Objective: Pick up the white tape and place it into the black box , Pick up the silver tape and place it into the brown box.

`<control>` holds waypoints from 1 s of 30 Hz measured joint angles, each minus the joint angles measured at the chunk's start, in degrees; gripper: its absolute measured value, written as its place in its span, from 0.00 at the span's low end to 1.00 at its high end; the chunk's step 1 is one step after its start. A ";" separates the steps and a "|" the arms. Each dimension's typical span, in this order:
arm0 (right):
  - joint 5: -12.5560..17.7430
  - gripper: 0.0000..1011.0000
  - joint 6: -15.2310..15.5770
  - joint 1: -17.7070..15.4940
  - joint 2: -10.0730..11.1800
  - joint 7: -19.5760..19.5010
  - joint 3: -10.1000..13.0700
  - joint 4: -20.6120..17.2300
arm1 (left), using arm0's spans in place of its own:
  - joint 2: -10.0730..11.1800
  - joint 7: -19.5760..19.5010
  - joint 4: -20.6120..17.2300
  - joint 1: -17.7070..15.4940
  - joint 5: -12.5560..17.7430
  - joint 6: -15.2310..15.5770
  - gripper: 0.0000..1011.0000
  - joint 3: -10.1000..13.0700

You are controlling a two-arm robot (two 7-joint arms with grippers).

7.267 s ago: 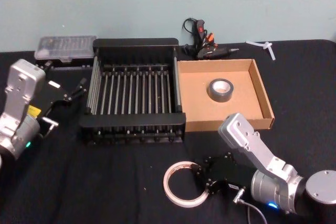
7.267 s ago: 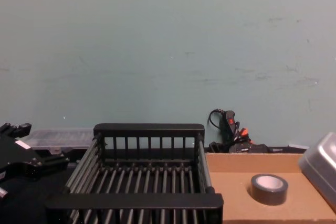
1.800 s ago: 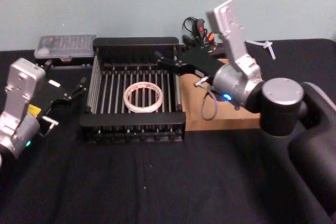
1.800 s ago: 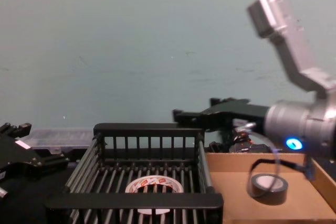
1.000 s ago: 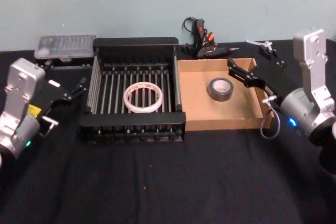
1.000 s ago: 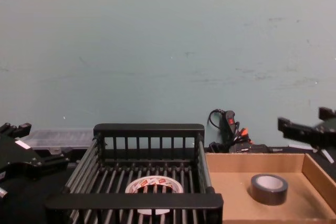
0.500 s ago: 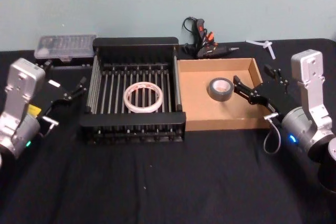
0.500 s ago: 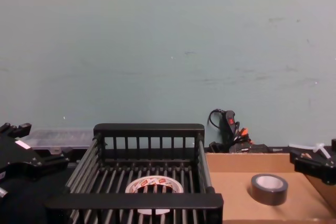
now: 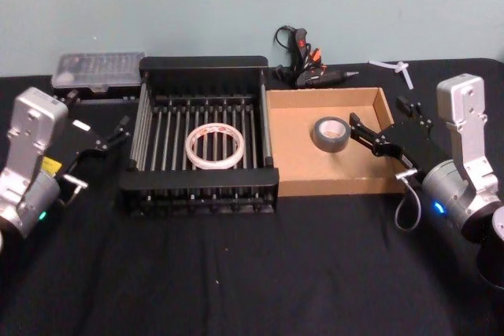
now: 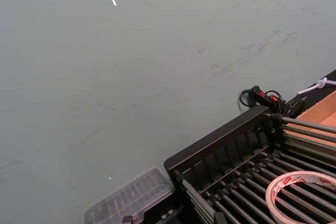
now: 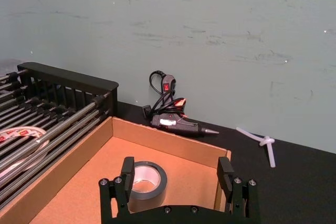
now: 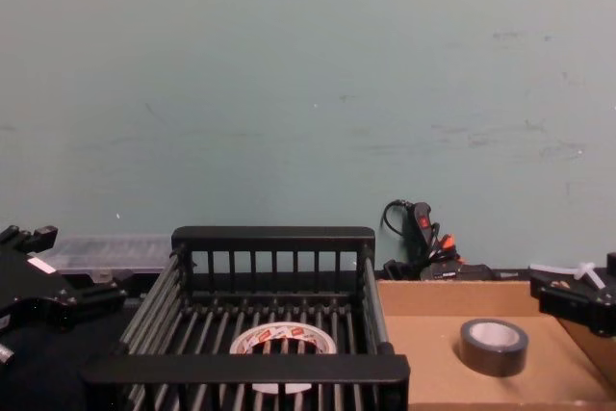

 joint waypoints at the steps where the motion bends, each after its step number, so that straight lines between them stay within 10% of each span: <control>1: 0.01 0.99 0.00 0.00 0.00 0.00 -0.01 0.00 | 0.00 0.00 0.00 0.00 0.00 0.00 0.99 0.00; 30: 0.15 0.99 0.00 0.06 0.07 0.07 -0.06 -0.11 | 0.00 0.00 0.00 0.00 0.00 0.00 0.99 0.00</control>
